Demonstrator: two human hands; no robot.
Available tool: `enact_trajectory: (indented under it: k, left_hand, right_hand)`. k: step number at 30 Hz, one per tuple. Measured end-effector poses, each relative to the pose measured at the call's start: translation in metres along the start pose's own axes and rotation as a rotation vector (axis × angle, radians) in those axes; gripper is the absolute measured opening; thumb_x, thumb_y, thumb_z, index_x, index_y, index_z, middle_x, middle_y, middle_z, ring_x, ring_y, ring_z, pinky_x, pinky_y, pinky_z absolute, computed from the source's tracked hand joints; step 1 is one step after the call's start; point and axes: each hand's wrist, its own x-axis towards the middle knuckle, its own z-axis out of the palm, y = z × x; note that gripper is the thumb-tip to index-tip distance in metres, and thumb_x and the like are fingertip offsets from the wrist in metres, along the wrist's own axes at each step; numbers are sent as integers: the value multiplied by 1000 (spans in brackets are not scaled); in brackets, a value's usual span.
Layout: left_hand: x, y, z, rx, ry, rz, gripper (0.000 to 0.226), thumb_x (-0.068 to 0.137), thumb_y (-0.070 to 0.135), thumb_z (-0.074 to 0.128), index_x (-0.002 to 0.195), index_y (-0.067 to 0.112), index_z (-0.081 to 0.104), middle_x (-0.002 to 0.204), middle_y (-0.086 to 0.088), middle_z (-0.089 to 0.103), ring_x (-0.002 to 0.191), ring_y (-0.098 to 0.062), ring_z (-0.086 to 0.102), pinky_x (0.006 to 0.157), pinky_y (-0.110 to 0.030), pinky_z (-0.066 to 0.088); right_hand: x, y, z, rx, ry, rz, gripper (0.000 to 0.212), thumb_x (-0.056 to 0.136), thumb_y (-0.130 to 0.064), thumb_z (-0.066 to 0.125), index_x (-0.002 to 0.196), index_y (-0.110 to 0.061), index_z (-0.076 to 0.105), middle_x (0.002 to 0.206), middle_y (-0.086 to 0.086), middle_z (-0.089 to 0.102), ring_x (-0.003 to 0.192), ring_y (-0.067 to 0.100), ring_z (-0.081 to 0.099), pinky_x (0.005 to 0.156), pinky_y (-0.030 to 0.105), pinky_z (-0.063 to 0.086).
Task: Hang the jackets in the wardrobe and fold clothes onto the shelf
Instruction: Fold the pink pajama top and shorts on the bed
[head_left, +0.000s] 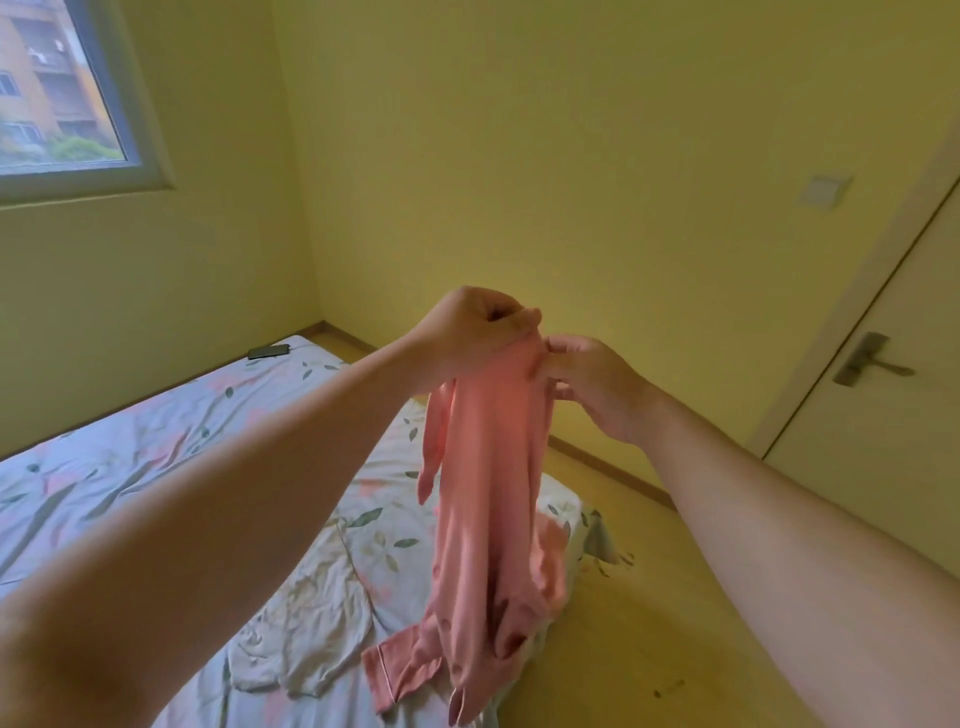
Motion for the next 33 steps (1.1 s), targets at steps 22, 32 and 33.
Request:
enact_trajectory:
  k: [22, 32, 33]
  left_hand:
    - [-26, -129, 34, 932, -684, -378, 29, 91, 36, 67, 104, 10, 71, 73, 2, 68, 70, -16, 67, 75, -26, 53]
    - [55, -70, -43, 1100, -167, -70, 9, 87, 15, 65, 93, 14, 70, 93, -4, 72, 83, -28, 64, 68, -33, 53]
    - [57, -64, -44, 1060, -121, -54, 11, 86, 12, 60, 92, 14, 69, 90, -4, 70, 81, -28, 62, 66, -32, 50]
  right_hand:
    - [-27, -15, -63, 78, 262, 63, 28, 67, -6, 57, 48, -23, 44, 55, -2, 38, 54, 16, 36, 51, 30, 25]
    - [-39, -9, -113, -744, 232, 105, 22, 78, -10, 55, 61, -18, 44, 59, -2, 43, 57, 22, 38, 54, 29, 29]
    - [-39, -10, -115, -835, 233, 101, 17, 83, -11, 52, 68, -19, 52, 64, -2, 52, 58, 23, 46, 53, 27, 36]
